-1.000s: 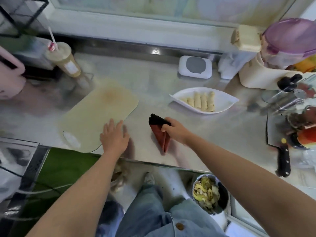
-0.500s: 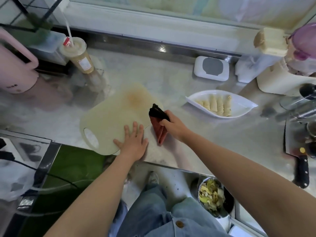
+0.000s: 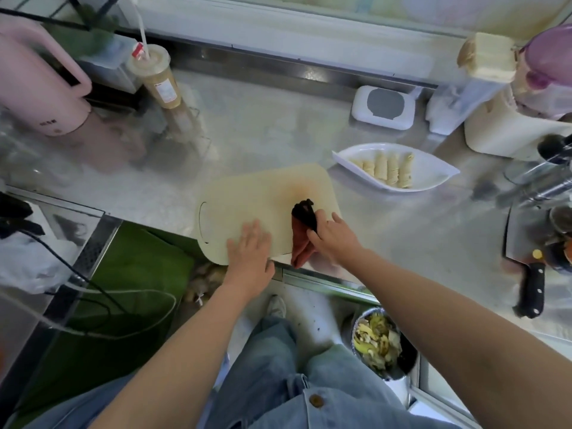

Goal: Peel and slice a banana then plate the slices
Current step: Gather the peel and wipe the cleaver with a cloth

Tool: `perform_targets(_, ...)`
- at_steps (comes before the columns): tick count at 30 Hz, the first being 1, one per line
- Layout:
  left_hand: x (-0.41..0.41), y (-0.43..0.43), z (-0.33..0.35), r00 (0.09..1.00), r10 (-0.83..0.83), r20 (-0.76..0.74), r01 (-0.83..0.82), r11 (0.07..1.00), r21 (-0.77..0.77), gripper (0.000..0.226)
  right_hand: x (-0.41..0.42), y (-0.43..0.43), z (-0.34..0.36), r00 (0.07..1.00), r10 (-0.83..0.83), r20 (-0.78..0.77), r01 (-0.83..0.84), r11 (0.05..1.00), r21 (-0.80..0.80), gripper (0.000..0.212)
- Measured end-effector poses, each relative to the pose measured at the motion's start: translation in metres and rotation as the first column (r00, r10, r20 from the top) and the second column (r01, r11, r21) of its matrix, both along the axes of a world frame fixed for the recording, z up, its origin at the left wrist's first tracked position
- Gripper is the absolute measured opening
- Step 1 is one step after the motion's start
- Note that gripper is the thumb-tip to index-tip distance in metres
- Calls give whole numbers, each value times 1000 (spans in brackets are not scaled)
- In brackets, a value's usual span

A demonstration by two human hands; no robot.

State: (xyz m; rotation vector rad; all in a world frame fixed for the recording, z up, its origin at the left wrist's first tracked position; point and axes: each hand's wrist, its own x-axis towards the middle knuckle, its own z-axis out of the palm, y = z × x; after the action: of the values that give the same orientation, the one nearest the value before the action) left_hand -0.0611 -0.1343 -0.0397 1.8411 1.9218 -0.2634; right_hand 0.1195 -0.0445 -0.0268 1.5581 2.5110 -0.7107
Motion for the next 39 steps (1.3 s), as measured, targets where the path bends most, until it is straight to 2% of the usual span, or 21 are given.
perform_targets(1,2,-2,0,997,49,-63,-50,999,-15,65,6,-3,0,1000,10,22,-10,1000,23,44)
perform_targets(3,8,-4,1,992,110,-65,-115,991,-71,65,22,-10,2,998,43,51,-47,995,87,35)
perform_targets(5,19,-6,3,997,72,-35,-75,992,-99,66,42,-19,3,993,72,95,-82,990,113,30)
perform_targets(7,33,-6,3,999,10,-33,-13,996,-90,67,60,-28,5,988,49,144,-66,991,118,34)
perform_targets(11,69,-4,3,996,-88,-15,86,991,-102,68,100,-46,13,979,-200,26,195,972,134,41)
perform_targets(19,145,1,-2,960,-281,11,281,957,-66,69,186,-77,8,889,-456,45,450,888,96,31)
perform_targets(23,171,0,-2,955,-293,-31,292,956,-38,64,210,-82,9,831,-556,-9,556,830,35,30)
perform_targets(25,178,4,1,962,-264,-67,267,962,52,49,219,-75,14,739,-657,-148,644,754,-129,26)
perform_targets(27,180,12,3,972,-225,-64,233,946,225,34,222,-66,19,556,-772,-309,670,636,-383,22)
perform_targets(28,184,17,6,984,-177,31,160,942,295,30,225,-62,23,452,-811,-371,643,585,-495,19)
perform_targets(29,191,23,14,975,-83,208,18,955,296,27,227,-59,28,363,-831,-420,601,554,-576,17)
perform_targets(30,199,29,23,901,46,431,-148,967,207,24,228,-57,33,293,-838,-461,554,542,-633,16)
perform_targets(31,210,33,35,747,216,629,-283,959,6,21,227,-54,37,240,-835,-495,509,542,-668,17)
perform_targets(32,219,38,45,548,377,747,-323,919,-226,21,226,-52,41,207,-830,-518,471,549,-691,18)
perform_targets(33,227,41,53,400,480,781,-297,874,-385,26,224,-49,42,188,-829,-527,440,551,-709,19)
perform_targets(34,231,45,56,318,533,784,-253,844,-472,31,222,-45,43,172,-834,-524,416,544,-729,21)
perform_targets(36,233,51,57,222,577,786,-208,816,-540,26,218,-37,42,132,-857,-498,392,507,-768,28)
perform_targets(38,230,60,56,220,548,807,-205,835,-511,22,217,-29,44,104,-878,-467,371,470,-801,31)
perform_targets(39,228,67,58,253,522,814,-215,851,-479,22,217,-25,47,107,-886,-451,355,458,-815,29)
